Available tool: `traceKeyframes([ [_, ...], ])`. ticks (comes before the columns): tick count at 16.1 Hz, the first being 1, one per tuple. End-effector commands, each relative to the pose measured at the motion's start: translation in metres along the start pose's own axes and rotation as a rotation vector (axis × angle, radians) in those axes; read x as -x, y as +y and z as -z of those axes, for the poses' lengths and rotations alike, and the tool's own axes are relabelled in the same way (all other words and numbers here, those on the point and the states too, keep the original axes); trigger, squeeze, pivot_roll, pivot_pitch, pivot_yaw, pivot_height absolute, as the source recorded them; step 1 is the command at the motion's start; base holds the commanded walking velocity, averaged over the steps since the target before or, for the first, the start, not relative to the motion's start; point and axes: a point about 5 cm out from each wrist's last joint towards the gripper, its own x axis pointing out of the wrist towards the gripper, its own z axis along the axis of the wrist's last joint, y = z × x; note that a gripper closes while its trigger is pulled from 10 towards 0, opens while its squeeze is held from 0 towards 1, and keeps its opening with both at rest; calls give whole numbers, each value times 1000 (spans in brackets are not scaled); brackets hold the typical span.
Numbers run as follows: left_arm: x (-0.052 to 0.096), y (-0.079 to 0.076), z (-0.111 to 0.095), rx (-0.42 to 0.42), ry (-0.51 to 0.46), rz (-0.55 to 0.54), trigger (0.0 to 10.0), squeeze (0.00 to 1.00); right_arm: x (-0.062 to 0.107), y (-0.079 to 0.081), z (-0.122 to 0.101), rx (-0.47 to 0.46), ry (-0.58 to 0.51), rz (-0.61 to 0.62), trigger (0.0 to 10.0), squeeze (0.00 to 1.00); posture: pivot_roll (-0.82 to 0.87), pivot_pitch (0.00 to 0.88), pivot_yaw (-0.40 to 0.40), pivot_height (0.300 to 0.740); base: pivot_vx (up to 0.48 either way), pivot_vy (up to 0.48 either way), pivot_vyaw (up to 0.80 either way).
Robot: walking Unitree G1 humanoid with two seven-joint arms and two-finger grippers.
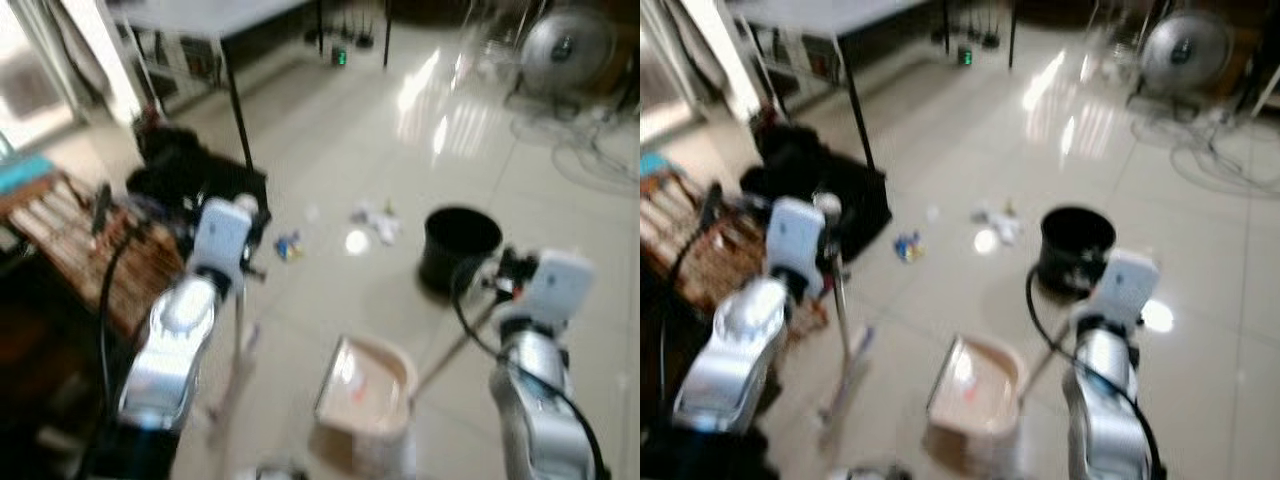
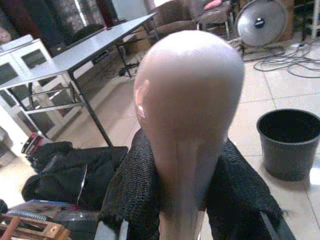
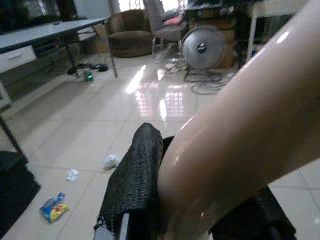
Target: Sweep floor
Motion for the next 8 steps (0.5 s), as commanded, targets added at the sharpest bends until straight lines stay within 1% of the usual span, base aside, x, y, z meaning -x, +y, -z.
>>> traceKeyframes([
  [1,3,6,-7,-75,-32,-31,10000,0,-1,5,-5,-5,-35,-22,10000,0,89,38,11,740,0,-480,0],
  [4,7,3,-4,-55,-17,-30,10000,0,-2,9,-4,-2,-26,-33,10000,0,101,47,1,740,0,-480,0],
  [6,8,1,-2,-17,-16,-17,10000,0,-2,9,-2,0,-18,-36,10000,0,105,48,2,740,0,0,0],
  [8,8,-2,-2,-27,-19,4,10000,0,-3,8,0,3,-10,-33,10000,0,110,51,-1,740,0,0,0],
])
